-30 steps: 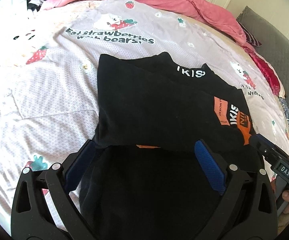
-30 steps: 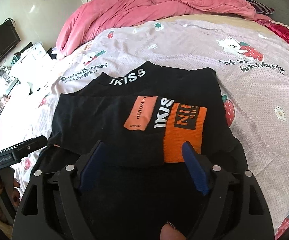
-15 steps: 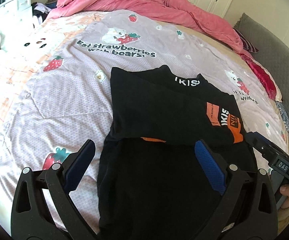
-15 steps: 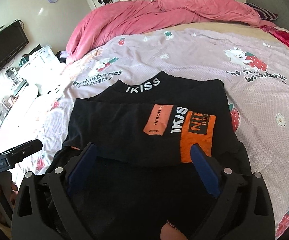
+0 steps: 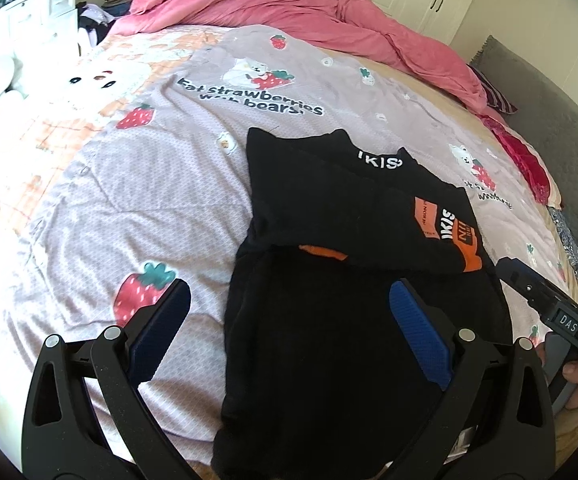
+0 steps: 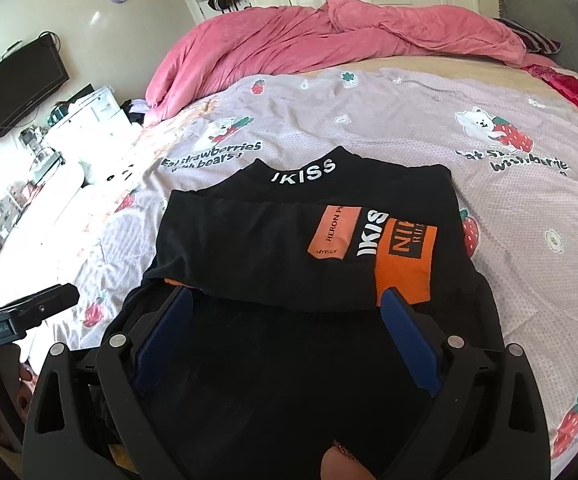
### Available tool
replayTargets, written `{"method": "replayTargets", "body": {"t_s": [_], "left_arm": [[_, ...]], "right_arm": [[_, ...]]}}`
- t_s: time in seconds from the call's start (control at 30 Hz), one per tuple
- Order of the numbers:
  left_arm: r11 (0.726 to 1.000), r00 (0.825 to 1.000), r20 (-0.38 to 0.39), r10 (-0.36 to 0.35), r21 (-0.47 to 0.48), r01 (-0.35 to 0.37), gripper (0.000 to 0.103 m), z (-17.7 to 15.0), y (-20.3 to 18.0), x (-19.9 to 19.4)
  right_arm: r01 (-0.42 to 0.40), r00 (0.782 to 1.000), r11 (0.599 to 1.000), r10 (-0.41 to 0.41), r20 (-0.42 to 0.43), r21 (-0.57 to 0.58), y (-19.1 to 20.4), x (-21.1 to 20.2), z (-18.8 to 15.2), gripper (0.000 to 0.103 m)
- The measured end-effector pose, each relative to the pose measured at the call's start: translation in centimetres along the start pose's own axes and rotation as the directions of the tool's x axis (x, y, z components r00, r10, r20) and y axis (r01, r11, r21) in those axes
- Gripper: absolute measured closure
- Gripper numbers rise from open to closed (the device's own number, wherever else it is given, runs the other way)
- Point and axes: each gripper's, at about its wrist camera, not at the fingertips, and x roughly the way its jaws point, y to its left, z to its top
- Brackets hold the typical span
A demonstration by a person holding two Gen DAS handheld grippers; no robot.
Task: Fold small clothes
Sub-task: 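Move both grippers down to the black shirt hem at the bed edge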
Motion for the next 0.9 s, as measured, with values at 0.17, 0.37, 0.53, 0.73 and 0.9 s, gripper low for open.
{"method": "replayTargets", "body": {"t_s": [0.17, 0.37, 0.53, 0.73, 0.9], "left_arm": [[1.0, 1.0, -0.003, 0.013, -0.016, -0.013, 0.01, -0.9, 1.0, -0.4], [0.999, 1.0, -0.009, 0.024, -0.039, -0.025, 0.01, -2.1, 1.9, -1.0], [0.999, 0.999, -0.012, 0.035, -0.026, -0.035, 0.01, -2.8, 2.0, -1.6], [0.999, 0.999, -0.034, 0.039, -0.02, -0.04, 0.01, -4.0, 2.4, -1.5], [0.998, 0.996, -0.071, 0.051, -0.02, -0.052, 0.01, -5.4, 2.9, -0.9]], "right_arm": [[0.001, 1.0, 1.0, -0.001, 0.0, -0.007, 0.2, -0.6, -0.6, 0.009], [0.002, 1.0, 1.0, -0.002, -0.008, -0.017, 0.4, -1.3, -1.5, 0.009], [0.007, 1.0, 1.0, -0.007, -0.018, -0.023, 0.4, -1.8, -2.3, 0.009], [0.017, 0.999, 1.0, -0.017, -0.03, -0.02, 0.1, -2.3, -3.4, 0.009], [0.027, 0.998, 0.999, -0.027, -0.052, -0.017, -0.4, -2.6, -4.4, 0.009]]}}
